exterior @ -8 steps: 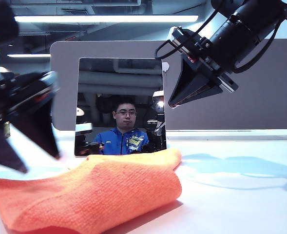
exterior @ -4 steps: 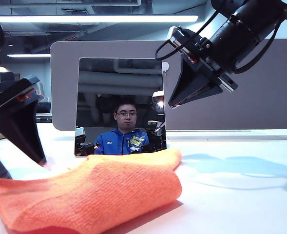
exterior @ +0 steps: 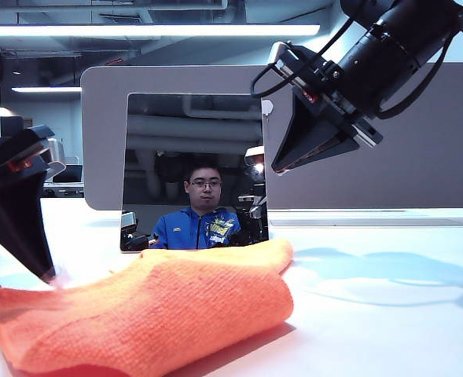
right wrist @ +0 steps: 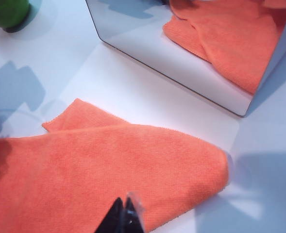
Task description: Pick up the cloth from the table and use it to cover the mirror.
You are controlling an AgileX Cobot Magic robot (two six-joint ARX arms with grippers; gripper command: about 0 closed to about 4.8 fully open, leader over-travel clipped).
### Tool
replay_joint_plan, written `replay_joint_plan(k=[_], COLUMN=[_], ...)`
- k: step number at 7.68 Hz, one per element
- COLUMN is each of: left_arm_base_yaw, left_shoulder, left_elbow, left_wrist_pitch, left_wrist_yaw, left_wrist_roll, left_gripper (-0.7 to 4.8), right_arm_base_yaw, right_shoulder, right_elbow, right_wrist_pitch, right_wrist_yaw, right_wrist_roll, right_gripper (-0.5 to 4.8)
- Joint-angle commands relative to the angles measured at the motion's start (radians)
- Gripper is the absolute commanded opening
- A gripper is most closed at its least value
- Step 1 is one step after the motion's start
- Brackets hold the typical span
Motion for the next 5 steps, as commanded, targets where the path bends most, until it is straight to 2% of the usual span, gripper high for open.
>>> replay_joint_plan(k=[1, 5], left_arm_base_yaw=[0.0, 0.0], left_shoulder=[-0.001, -0.001], left_elbow=[0.0, 0.0], left_wrist_pitch=[0.043, -0.016], left_wrist_yaw=[0.052, 0.036], left_wrist_roll=[-0.003, 0.001], left_gripper=[2.68, 2.6], right_arm_base_yaw=[0.002, 0.002], right_shoulder=[-0.005, -0.005], right_elbow=[0.003, 0.003], right_wrist_pitch=[0.005, 0.015], right_wrist_yaw=[-0.001, -0.002], right_wrist_roll=[-0.03, -0.031], right_gripper=[-0.01, -0.01])
